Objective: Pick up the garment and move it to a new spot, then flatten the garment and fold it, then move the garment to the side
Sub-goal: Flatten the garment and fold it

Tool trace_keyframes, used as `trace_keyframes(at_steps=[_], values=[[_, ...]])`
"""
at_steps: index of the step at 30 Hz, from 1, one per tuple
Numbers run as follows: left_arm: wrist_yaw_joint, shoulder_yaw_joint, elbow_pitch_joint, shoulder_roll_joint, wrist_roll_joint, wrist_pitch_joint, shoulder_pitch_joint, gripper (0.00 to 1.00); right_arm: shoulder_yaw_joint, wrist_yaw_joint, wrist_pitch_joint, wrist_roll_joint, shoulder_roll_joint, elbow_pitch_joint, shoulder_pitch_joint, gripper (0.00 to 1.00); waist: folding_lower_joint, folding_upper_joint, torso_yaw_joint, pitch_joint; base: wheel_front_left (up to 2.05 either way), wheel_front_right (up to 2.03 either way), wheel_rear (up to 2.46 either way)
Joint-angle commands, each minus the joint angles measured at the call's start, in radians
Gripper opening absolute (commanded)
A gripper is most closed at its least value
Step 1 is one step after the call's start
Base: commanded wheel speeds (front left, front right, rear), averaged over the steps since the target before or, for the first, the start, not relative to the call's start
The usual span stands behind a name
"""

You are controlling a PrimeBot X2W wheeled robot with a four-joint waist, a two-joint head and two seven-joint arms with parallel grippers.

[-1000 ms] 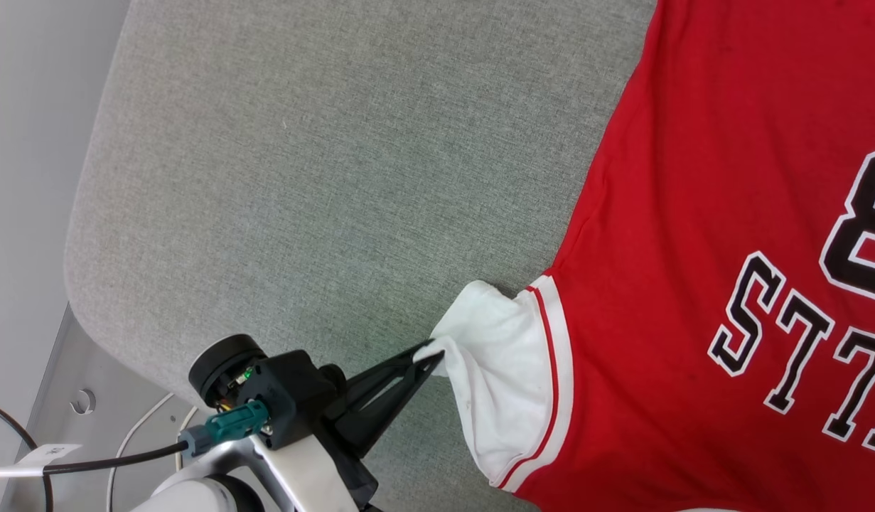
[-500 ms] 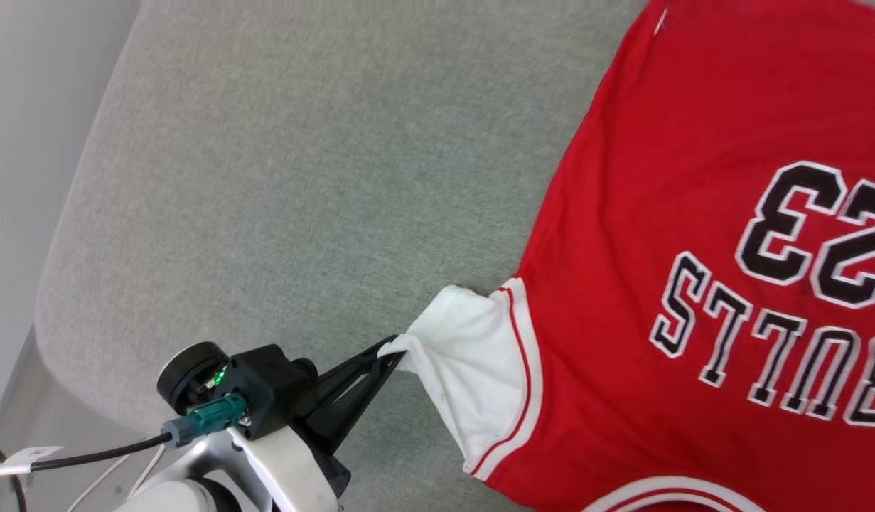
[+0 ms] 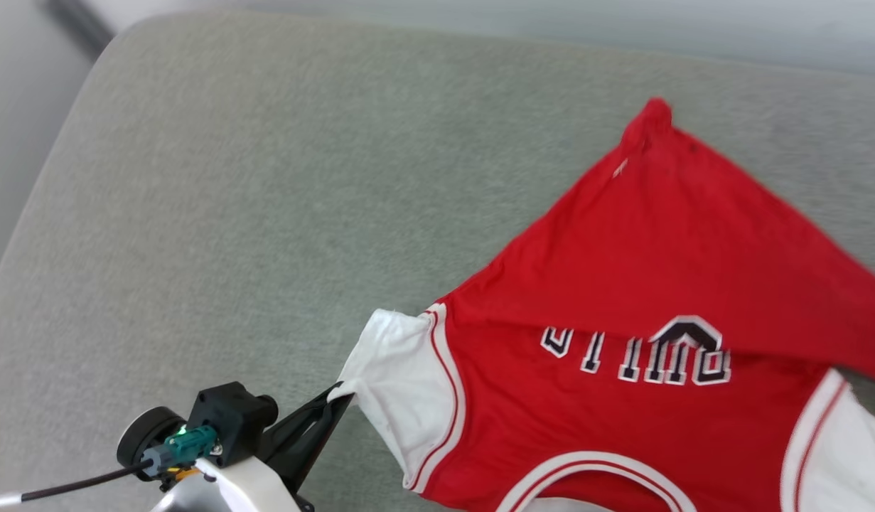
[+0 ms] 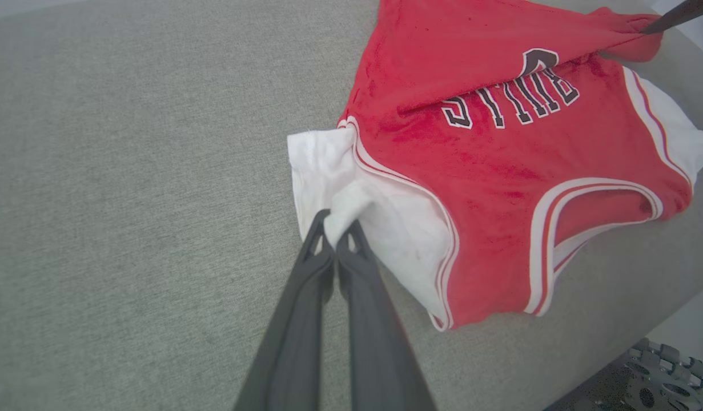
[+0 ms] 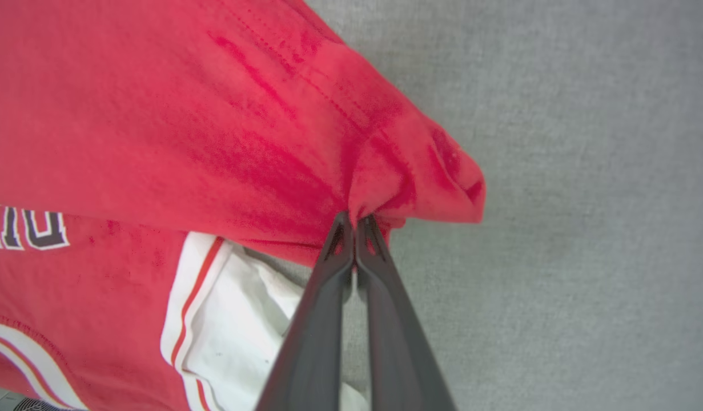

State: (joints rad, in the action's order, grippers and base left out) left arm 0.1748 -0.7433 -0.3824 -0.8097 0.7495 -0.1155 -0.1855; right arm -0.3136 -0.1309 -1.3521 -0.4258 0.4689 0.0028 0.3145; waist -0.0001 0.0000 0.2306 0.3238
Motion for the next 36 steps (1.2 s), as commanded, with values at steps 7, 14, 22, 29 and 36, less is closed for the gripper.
trace_keyframes(at_steps=[7, 14, 22, 29, 36], values=[[0.012, 0.013, 0.051, -0.025, 0.032, 0.039, 0.068, 0.00, -0.023, 0.000, 0.061, -0.028, -0.070, -0.093, -0.247, 0.00, 0.0001, 0.0000, -0.125, -0.128, 0.00, 0.00, 0.00], [0.020, 0.019, 0.066, -0.033, 0.051, 0.060, 0.101, 0.00, -0.043, 0.000, 0.123, -0.059, -0.148, -0.184, -0.450, 0.00, 0.0001, 0.0000, -0.159, -0.152, 0.00, 0.00, 0.00], [0.012, 0.018, 0.071, -0.037, 0.059, 0.058, 0.100, 0.00, -0.022, 0.000, 0.195, -0.087, -0.201, -0.161, -0.501, 1.00, 0.0001, 0.0000, -0.176, -0.162, 0.00, 0.00, 0.00], [0.009, 0.012, 0.054, -0.034, 0.044, 0.047, 0.078, 0.00, -0.005, 0.000, 0.238, -0.127, -0.117, -0.206, -0.438, 1.00, 0.0001, 0.0000, -0.152, -0.165, 0.00, 0.00, 0.00], [-0.006, 0.003, 0.027, -0.013, 0.028, 0.064, 0.049, 0.00, 0.035, 0.000, 0.150, -0.213, -0.077, -0.307, -0.272, 1.00, 0.0001, 0.0000, -0.095, -0.129, 0.00, 0.00, 0.00]])
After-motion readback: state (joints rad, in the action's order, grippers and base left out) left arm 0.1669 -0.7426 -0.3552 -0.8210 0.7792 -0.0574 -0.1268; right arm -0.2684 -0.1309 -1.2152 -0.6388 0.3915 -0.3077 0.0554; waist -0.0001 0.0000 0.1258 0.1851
